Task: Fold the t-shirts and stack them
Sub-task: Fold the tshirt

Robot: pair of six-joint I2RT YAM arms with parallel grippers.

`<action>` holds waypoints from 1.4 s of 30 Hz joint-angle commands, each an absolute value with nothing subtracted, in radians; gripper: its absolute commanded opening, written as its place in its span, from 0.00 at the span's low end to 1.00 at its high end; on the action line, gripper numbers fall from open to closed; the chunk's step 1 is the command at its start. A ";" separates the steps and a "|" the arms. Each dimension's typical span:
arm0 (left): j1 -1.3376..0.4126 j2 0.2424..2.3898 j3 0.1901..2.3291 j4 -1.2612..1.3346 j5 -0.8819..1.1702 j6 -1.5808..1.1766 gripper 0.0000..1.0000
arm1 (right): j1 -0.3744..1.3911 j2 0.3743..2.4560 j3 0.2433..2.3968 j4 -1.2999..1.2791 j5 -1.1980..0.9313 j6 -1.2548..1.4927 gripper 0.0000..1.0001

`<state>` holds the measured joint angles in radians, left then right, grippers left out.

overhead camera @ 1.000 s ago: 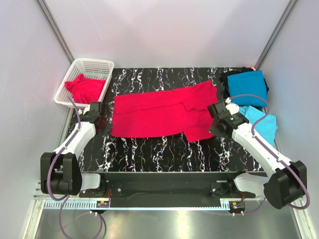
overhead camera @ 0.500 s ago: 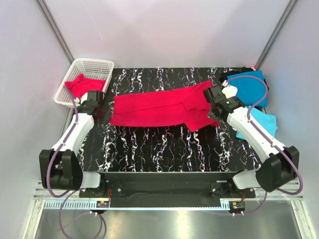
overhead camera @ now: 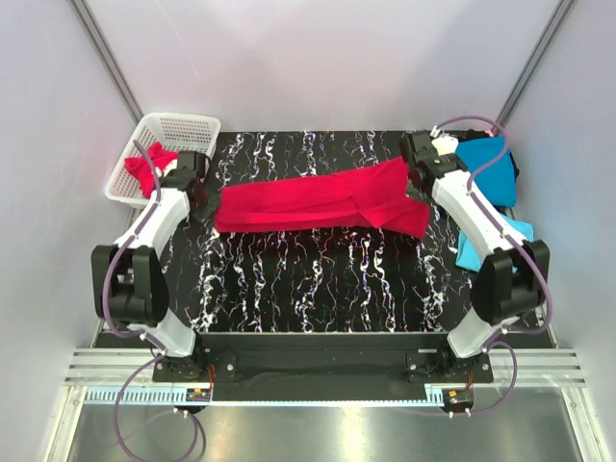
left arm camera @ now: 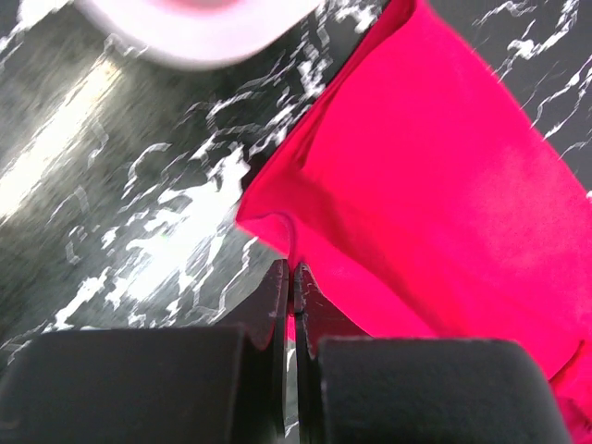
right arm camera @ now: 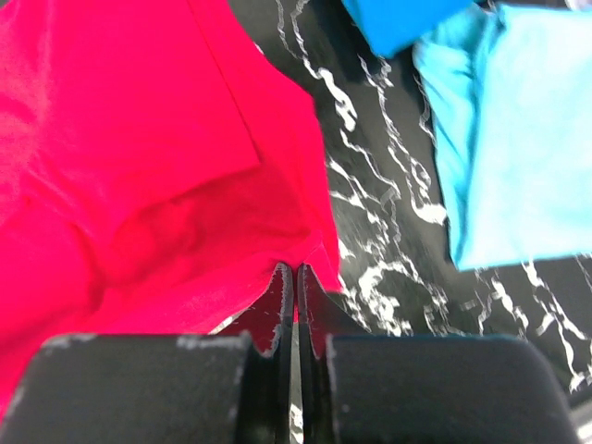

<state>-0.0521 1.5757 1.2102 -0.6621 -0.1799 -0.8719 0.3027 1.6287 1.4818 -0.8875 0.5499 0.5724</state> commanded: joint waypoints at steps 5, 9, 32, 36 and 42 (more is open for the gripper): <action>-0.052 1.777 1.454 -0.667 -0.183 -0.841 0.00 | 0.252 1.804 1.640 -0.738 0.454 0.417 0.00; -0.052 1.876 1.540 -0.673 -0.184 -0.831 0.00 | 0.242 1.896 1.703 -0.698 0.422 0.374 0.00; -0.049 1.941 1.580 -0.446 -0.186 -0.723 0.50 | 0.190 2.126 1.908 -0.634 0.335 0.290 0.62; -0.052 1.908 1.530 -0.454 -0.083 -0.712 0.50 | 0.192 2.036 1.789 -0.644 0.275 0.336 0.59; -0.089 1.859 1.408 -0.430 0.040 -0.749 0.49 | 0.216 1.852 1.545 -0.637 0.235 0.406 0.55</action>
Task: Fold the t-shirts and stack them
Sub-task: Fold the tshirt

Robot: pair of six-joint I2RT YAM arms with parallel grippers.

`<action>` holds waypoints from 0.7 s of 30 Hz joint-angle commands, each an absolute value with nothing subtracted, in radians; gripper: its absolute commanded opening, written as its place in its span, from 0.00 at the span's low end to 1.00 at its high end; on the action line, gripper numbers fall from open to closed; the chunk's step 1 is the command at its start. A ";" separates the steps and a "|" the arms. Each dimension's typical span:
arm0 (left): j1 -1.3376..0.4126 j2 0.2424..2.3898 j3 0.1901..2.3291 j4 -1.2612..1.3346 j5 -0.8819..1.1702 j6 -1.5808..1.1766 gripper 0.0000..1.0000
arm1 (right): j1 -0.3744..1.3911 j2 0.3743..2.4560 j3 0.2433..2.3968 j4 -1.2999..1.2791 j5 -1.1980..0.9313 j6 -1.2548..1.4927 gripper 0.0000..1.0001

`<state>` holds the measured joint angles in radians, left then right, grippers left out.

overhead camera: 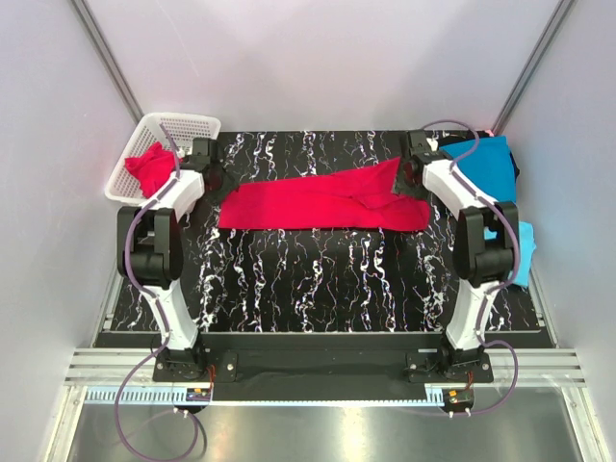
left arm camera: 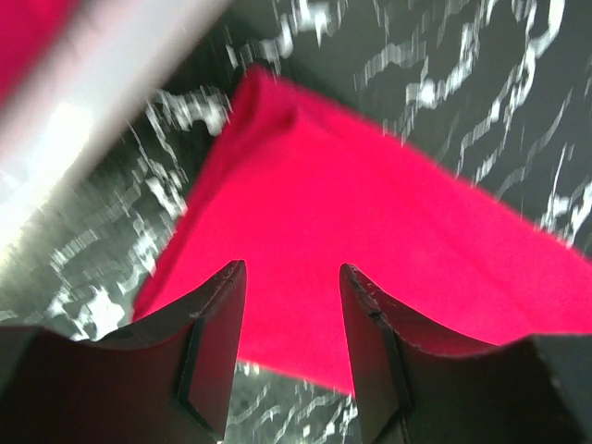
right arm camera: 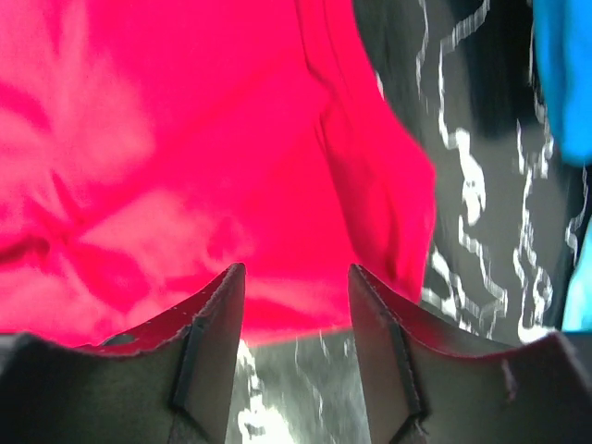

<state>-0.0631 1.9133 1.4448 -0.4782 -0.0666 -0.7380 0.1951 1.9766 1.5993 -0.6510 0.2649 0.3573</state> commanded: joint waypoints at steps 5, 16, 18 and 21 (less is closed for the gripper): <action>-0.152 1.871 1.399 -0.457 0.044 -0.704 0.49 | 0.239 1.743 1.421 -0.632 0.229 0.419 0.41; -0.163 1.896 1.388 -0.488 0.034 -0.712 0.49 | 0.250 1.772 1.388 -0.655 0.267 0.426 0.00; -0.163 1.905 1.396 -0.494 0.032 -0.709 0.49 | 0.245 1.799 1.407 -0.660 0.271 0.422 0.00; -0.164 1.914 1.407 -0.508 0.022 -0.701 0.48 | 0.232 1.864 1.451 -0.657 0.258 0.414 0.00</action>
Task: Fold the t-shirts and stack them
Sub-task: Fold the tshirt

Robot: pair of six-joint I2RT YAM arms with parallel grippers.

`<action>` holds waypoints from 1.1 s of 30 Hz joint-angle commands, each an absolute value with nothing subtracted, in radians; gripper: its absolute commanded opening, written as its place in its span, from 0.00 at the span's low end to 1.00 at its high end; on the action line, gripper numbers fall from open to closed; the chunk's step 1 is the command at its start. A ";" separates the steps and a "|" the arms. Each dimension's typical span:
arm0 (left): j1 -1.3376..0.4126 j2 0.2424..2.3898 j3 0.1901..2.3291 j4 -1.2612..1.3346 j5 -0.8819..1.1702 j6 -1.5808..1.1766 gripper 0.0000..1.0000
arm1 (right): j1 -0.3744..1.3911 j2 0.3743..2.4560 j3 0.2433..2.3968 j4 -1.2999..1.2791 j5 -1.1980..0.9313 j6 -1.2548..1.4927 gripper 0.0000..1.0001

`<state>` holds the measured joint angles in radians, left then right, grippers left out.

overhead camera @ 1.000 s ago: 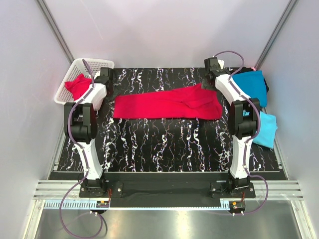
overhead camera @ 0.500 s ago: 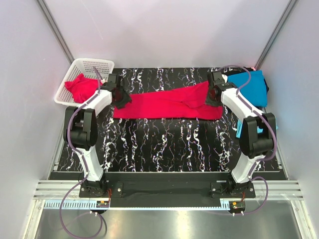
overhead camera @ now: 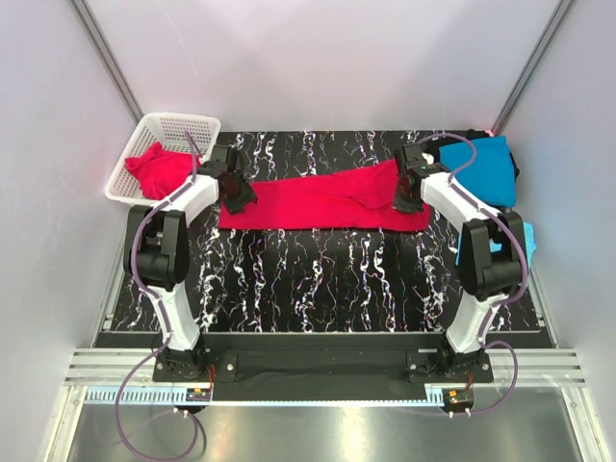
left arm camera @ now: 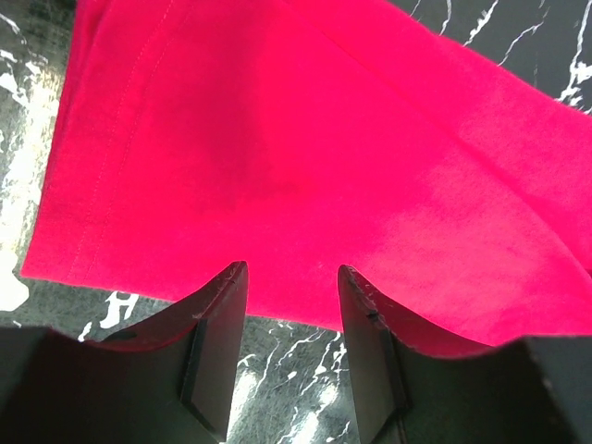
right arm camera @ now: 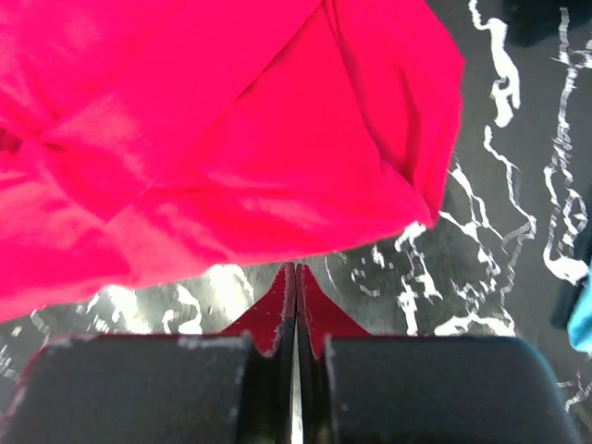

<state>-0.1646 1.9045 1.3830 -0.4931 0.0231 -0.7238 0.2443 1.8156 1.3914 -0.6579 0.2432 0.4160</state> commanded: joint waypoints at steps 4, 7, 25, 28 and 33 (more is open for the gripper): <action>-0.164 1.930 1.425 -0.543 0.003 -0.698 0.48 | 0.210 1.953 1.479 -0.660 0.223 0.416 0.00; -0.164 1.937 1.431 -0.560 -0.043 -0.699 0.49 | 0.199 1.992 1.488 -0.655 0.229 0.413 0.00; -0.163 2.052 1.548 -0.816 -0.193 -0.761 0.52 | 0.077 2.149 1.678 -0.752 0.295 0.397 0.32; -0.163 2.048 1.510 -0.818 -0.186 -0.765 0.52 | 0.077 2.161 1.671 -0.753 0.276 0.402 0.31; -0.163 2.048 1.453 -0.819 -0.184 -0.772 0.52 | 0.078 2.145 1.634 -0.758 0.236 0.414 0.29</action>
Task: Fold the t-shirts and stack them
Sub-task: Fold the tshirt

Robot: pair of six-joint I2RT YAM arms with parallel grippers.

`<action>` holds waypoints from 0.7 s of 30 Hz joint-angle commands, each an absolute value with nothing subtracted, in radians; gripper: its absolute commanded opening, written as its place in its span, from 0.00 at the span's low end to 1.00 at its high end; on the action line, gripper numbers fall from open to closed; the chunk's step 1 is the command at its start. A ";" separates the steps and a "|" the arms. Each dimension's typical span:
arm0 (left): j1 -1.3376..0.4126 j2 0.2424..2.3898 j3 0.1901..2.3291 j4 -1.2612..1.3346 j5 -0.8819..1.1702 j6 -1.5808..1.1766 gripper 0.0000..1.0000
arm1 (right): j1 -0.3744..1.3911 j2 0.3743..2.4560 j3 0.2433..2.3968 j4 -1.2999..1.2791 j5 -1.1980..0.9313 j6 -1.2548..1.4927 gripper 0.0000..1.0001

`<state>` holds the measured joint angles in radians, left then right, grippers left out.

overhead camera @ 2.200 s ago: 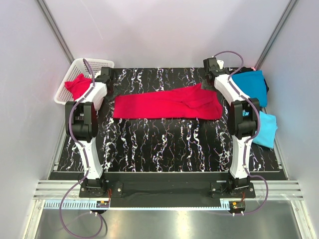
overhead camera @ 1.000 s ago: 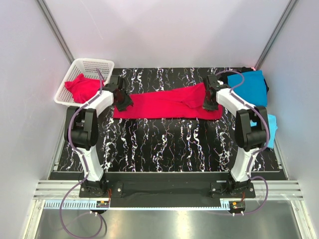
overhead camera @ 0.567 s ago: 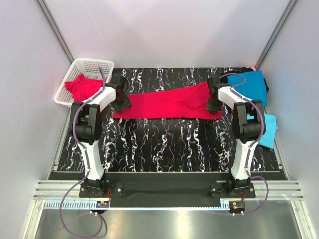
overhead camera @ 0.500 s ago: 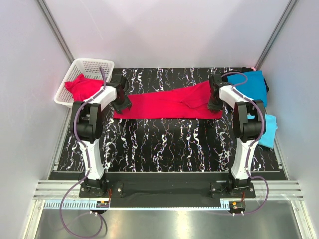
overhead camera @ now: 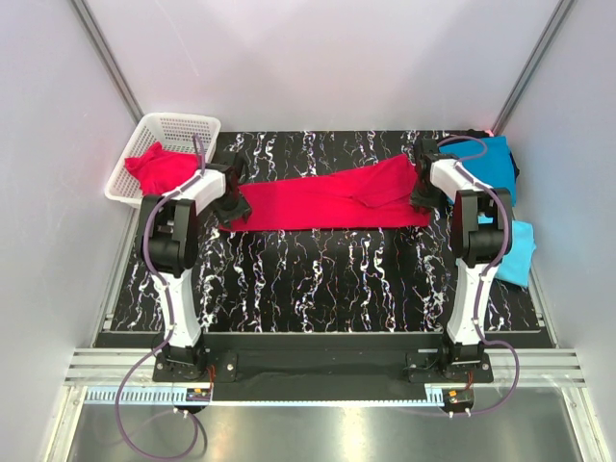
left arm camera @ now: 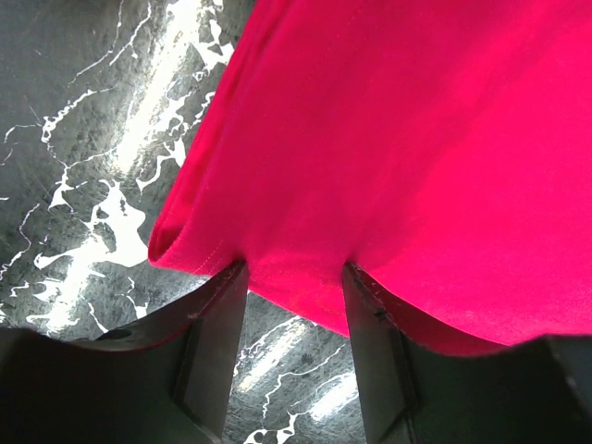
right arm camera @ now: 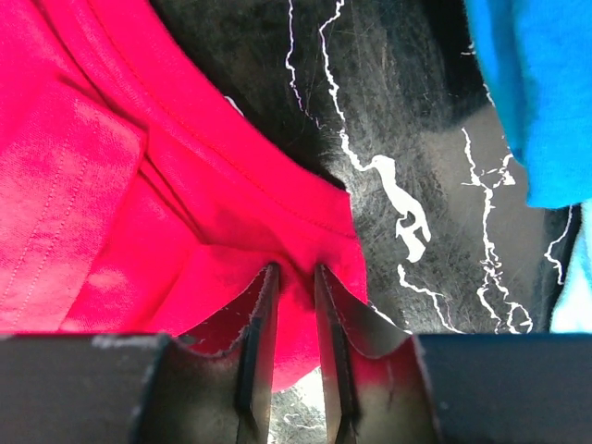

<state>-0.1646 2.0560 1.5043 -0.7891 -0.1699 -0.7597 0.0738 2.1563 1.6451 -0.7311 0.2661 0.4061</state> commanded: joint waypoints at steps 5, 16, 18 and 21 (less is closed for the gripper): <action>-0.163 2.034 1.442 -0.821 -0.189 -0.773 0.51 | 0.078 2.073 1.632 -0.758 0.232 0.396 0.25; -0.182 1.875 1.418 -0.792 -0.170 -0.764 0.51 | 0.141 1.812 1.588 -0.709 0.077 0.350 0.34; -0.193 1.849 1.399 -0.788 -0.170 -0.767 0.51 | 0.165 1.790 1.550 -0.689 0.013 0.351 0.34; -0.225 1.787 1.330 -0.781 -0.186 -0.787 0.51 | 0.207 1.776 1.484 -0.638 0.003 0.365 0.35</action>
